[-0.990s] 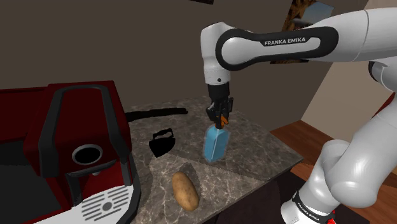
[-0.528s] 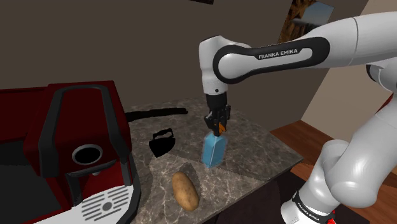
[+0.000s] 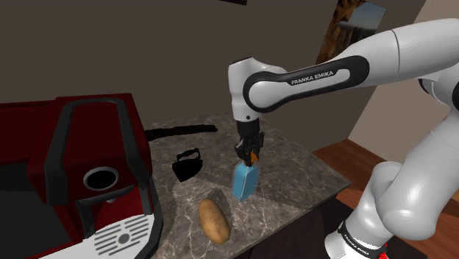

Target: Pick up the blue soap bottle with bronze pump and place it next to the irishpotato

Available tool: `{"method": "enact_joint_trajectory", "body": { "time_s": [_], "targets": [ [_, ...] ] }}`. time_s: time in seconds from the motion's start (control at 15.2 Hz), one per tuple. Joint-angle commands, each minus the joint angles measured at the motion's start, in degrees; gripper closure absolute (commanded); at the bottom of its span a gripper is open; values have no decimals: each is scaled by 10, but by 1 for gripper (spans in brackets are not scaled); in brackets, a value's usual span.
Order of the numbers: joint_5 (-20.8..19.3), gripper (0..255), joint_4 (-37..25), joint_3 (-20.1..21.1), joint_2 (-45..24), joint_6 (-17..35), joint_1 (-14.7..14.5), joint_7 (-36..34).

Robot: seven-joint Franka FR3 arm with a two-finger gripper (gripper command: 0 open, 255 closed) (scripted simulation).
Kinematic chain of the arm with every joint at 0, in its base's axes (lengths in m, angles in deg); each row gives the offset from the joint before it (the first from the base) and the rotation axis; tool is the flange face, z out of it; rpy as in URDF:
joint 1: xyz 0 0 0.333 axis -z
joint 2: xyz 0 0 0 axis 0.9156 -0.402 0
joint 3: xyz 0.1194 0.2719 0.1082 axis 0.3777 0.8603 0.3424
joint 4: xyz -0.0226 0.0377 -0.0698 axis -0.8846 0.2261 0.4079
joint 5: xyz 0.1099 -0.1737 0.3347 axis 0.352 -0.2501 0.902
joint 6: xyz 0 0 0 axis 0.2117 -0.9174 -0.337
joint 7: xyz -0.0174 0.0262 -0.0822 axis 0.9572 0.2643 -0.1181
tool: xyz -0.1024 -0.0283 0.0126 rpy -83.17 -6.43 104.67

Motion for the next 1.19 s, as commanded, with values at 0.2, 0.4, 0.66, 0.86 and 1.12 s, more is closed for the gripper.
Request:
{"method": "enact_joint_trajectory", "body": {
  "time_s": [0.2,0.4,0.66,0.86,1.12],
  "targets": [
    [0,255,10,1,-4,15,0,0],
    [0,255,10,1,-4,15,0,0],
    [0,0,10,1,-4,15,0,0],
    [0,0,10,1,-4,15,0,-1],
    [-2,0,-52,-1,-10,-42,1,-2]
  ]
}}
